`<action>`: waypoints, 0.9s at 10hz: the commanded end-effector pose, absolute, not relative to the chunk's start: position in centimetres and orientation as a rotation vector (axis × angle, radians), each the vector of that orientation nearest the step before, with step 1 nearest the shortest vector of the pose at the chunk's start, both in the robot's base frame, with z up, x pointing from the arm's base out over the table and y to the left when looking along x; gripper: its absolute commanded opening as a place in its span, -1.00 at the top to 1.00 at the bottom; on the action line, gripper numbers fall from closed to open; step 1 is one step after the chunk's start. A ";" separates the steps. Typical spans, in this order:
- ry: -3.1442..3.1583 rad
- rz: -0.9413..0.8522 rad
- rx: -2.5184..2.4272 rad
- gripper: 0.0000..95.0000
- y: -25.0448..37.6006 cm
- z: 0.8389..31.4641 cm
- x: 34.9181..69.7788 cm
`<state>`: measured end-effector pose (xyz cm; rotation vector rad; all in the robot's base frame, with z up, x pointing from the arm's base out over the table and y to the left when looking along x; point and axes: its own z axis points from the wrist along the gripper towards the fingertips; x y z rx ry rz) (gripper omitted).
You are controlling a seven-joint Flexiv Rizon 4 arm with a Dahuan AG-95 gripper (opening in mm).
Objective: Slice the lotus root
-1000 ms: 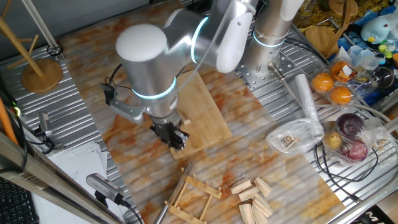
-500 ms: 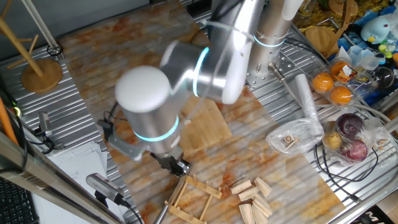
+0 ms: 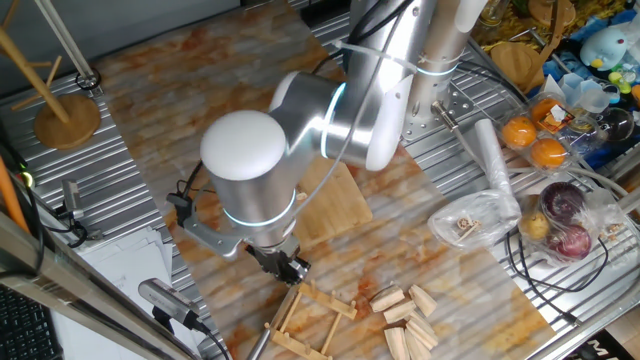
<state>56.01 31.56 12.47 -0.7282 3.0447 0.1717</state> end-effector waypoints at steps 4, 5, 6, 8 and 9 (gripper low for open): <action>3.032 0.165 -0.722 0.60 32.3 11.3 56.0; 3.034 0.157 -0.720 0.60 32.5 11.1 56.0; 3.032 0.158 -0.718 0.60 32.7 10.9 56.0; 3.031 0.156 -0.714 0.60 33.1 10.5 56.0; 3.031 0.152 -0.709 0.60 33.4 10.2 56.1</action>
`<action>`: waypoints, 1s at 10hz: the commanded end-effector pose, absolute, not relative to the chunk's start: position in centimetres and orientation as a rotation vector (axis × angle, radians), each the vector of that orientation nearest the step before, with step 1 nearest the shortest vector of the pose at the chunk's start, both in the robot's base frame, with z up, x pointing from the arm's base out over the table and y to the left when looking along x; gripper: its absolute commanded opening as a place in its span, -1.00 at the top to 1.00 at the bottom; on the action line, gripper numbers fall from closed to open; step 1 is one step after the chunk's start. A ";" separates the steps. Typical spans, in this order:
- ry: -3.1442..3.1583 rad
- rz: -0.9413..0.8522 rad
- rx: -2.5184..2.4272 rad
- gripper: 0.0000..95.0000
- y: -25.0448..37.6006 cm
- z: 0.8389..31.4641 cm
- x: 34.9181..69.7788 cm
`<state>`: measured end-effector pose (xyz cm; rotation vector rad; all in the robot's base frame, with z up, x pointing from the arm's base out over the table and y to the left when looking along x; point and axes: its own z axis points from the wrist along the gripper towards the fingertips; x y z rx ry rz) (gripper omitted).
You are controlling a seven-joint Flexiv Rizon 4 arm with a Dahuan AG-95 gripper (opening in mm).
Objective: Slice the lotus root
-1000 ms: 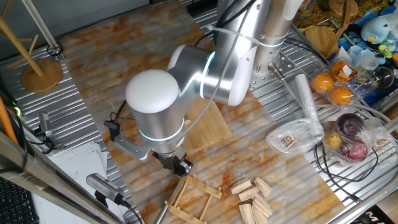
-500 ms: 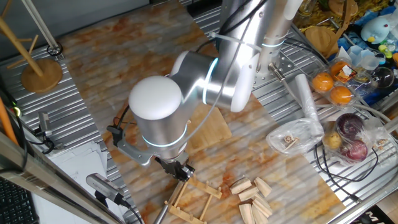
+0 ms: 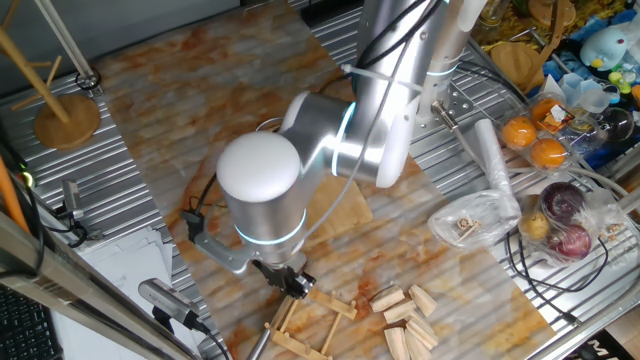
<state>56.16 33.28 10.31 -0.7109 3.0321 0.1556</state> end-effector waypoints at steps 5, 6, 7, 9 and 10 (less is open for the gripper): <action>3.016 0.137 -0.708 0.60 33.9 8.8 56.3; 3.016 0.134 -0.711 0.60 34.0 8.6 56.3; 3.015 0.128 -0.717 0.60 34.0 8.3 56.2; 3.008 0.122 -0.721 0.20 34.1 7.7 56.1; 3.006 0.121 -0.721 0.20 34.1 7.5 56.1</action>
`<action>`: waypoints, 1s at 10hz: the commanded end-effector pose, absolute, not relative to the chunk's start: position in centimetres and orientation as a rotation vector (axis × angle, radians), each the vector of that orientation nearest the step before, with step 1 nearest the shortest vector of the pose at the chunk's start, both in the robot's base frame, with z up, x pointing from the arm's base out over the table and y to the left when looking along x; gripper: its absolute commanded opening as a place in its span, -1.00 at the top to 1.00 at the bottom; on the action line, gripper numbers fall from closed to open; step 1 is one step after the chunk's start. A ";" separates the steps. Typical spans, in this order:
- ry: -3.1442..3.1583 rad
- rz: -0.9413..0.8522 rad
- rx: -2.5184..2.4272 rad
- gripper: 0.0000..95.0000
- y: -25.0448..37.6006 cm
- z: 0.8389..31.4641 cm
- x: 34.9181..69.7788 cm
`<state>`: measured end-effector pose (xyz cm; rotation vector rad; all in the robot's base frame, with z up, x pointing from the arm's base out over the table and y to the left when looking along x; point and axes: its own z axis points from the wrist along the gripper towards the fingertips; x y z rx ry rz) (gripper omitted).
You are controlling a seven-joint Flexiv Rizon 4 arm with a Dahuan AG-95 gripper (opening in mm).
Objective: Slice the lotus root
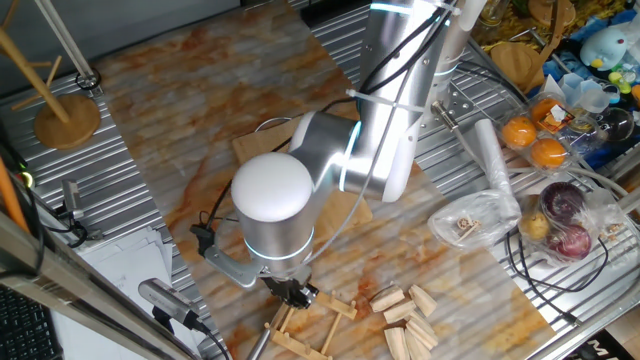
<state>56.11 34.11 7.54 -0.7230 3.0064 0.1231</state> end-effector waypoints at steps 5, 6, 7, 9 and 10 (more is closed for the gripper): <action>3.004 0.104 -0.733 0.20 34.5 6.2 56.0; 3.004 0.102 -0.737 0.60 34.5 6.0 56.0; 3.004 0.100 -0.741 0.60 34.5 5.9 56.0; 3.006 0.094 -0.740 0.60 34.5 5.6 55.9; 3.006 0.092 -0.739 0.60 34.5 5.4 55.9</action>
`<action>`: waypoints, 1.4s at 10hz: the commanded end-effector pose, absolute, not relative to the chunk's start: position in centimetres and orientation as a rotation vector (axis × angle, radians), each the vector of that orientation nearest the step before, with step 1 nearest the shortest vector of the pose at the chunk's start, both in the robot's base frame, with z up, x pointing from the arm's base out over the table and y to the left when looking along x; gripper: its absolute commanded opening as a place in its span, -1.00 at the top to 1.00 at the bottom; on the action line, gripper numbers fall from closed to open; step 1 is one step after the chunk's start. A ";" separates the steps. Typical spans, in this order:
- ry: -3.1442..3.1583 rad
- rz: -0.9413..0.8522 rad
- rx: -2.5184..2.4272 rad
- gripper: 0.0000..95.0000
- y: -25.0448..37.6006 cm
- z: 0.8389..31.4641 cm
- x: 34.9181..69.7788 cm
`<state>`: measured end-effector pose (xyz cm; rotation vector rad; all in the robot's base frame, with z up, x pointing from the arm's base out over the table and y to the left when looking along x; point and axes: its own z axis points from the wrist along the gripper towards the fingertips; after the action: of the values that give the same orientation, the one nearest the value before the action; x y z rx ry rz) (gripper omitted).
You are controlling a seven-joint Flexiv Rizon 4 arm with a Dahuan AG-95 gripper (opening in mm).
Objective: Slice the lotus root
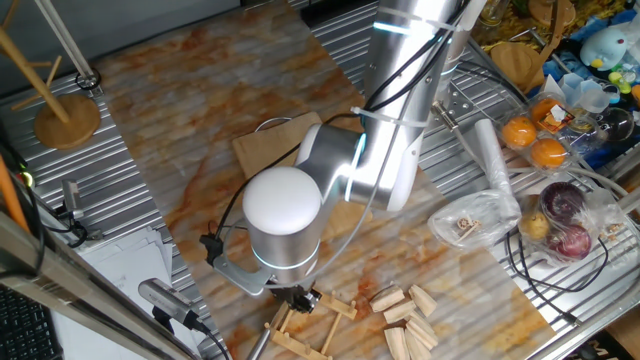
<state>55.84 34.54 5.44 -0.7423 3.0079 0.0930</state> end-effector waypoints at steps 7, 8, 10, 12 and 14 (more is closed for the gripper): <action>3.008 0.082 -0.739 0.60 34.5 4.7 55.8; 3.008 0.079 -0.741 0.60 34.5 4.7 55.8; 3.011 0.079 -0.735 0.60 34.5 4.7 55.8; 3.013 0.080 -0.721 0.60 34.5 4.7 55.8; 3.015 0.085 -0.711 0.60 34.5 4.7 55.8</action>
<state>55.82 34.57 4.65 -0.7114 3.0147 0.0850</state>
